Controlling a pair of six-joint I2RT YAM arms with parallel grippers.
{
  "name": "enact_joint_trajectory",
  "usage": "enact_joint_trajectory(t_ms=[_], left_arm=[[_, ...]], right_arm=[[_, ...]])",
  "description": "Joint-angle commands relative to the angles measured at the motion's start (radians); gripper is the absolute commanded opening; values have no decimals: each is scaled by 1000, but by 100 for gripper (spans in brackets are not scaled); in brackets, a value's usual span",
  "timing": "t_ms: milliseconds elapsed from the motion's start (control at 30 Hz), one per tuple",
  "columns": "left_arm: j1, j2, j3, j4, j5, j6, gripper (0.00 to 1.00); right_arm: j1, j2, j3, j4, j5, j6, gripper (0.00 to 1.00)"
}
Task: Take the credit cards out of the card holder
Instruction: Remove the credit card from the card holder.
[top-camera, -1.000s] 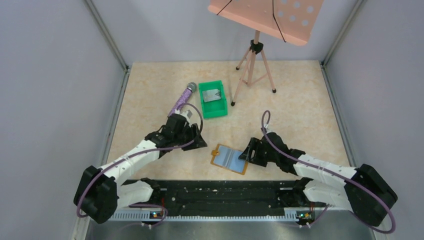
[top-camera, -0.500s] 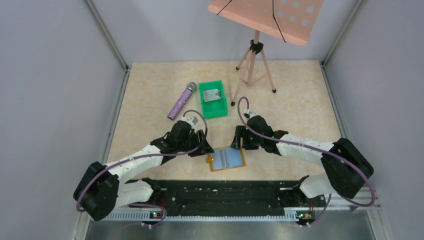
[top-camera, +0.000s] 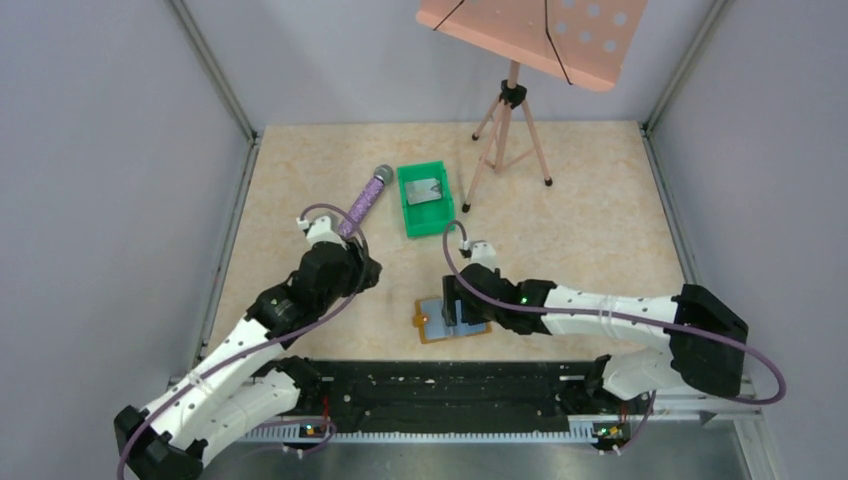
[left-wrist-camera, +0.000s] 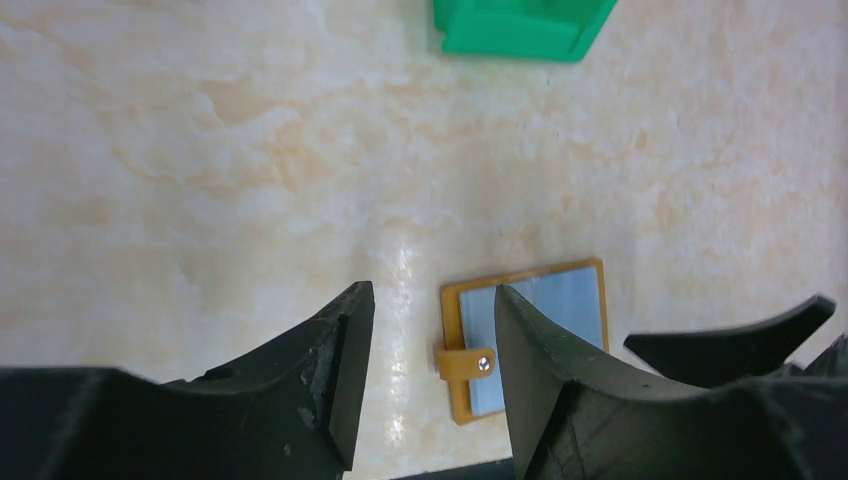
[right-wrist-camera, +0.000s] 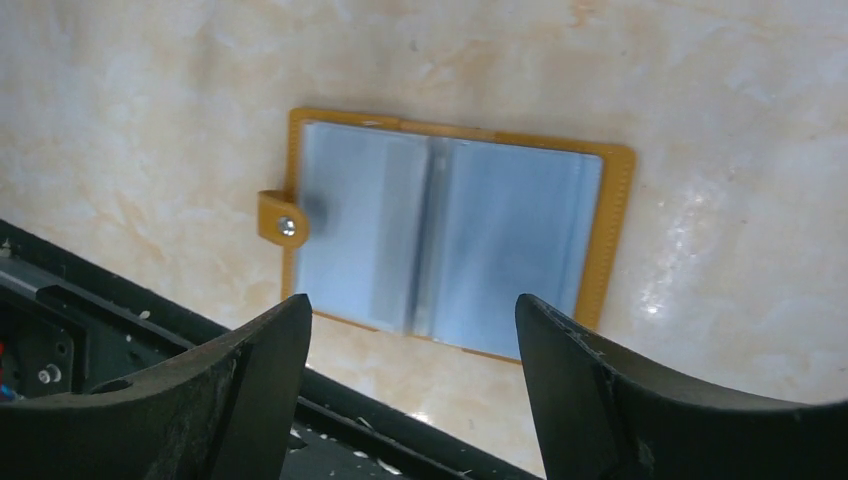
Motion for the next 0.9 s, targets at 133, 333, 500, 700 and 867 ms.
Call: enact_joint_trajectory(t_ms=[133,333,500,700,867], left_arm=[[2,-121,119,-184,-332,133,53],[2,-168,95,-226,-399,128,54],[2,-204,84,-229,-420,119,54],[2,-228,33,-200,-452,94,54],[1,-269,-43,-127,-413,90,54]], right_arm=[[149,178,168,-54,172,68,76],[183,279,215,-81,149,36,77],[190,317,212,-81,142,41,76],[200,309,176,-66,161,49,77],[216,305,184,-61,184,85,76]])
